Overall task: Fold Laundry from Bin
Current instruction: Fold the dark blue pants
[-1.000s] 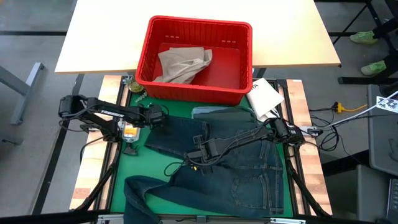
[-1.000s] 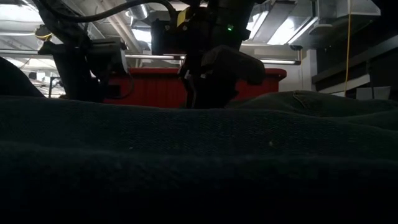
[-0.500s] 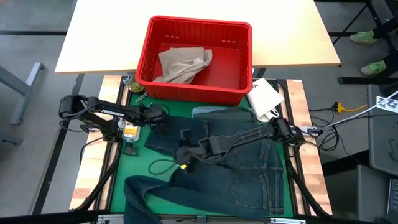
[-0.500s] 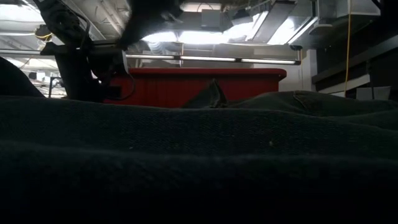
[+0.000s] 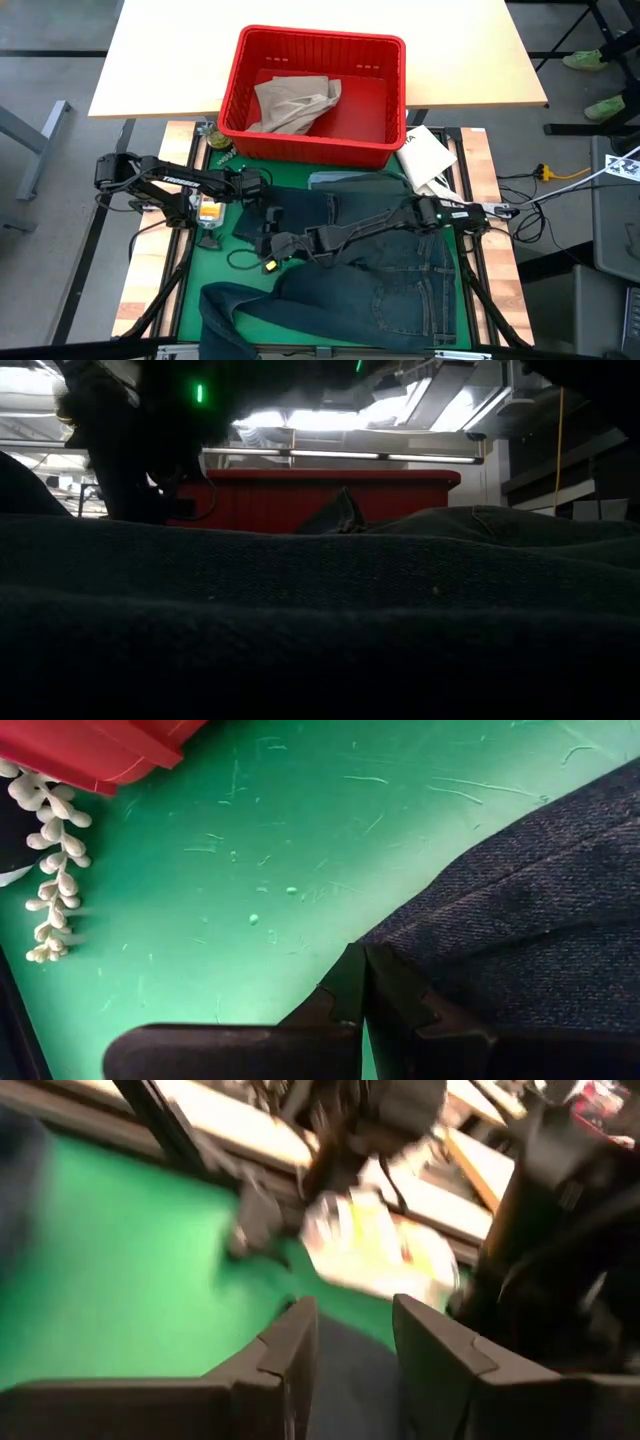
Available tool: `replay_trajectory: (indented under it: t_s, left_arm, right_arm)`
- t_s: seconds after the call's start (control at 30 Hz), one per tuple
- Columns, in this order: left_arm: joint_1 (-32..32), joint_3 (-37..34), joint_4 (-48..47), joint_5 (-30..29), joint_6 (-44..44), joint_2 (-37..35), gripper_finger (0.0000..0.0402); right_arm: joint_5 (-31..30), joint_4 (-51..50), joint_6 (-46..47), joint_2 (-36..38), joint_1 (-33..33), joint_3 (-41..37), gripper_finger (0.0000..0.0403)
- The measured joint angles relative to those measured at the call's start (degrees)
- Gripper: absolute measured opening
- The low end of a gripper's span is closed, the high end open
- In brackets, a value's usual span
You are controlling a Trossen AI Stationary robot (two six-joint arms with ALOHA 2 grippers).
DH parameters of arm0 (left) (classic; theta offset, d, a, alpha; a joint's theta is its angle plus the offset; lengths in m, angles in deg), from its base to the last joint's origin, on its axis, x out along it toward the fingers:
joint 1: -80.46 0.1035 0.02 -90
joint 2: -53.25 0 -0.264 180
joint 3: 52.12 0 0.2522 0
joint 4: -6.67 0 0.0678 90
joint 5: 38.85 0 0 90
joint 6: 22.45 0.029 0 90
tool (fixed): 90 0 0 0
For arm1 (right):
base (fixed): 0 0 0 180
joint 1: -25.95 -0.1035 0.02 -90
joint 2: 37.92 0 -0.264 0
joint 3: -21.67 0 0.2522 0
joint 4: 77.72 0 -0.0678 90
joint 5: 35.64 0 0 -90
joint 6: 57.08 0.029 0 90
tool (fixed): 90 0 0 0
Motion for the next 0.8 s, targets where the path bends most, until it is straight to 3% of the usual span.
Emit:
replay_trajectory:
  t_s: [0.1,0.53,0.8]
  left_arm:
    - [0.0,0.0,0.0,0.1,0.0,0.0,0.0]
    - [0.0,0.0,0.1,0.0,1.4,0.0,0.0]
    - [1.7,-0.2,0.4,-2.0,6.8,0.1,0.0]
  right_arm:
    - [0.2,0.0,2.1,-2.0,1.4,0.0,0.0133]
    - [15.9,-3.5,15.4,-8.2,4.0,0.0,0.0133]
    - [26.5,-6.5,15.7,-8.0,4.2,0.2,0.011]
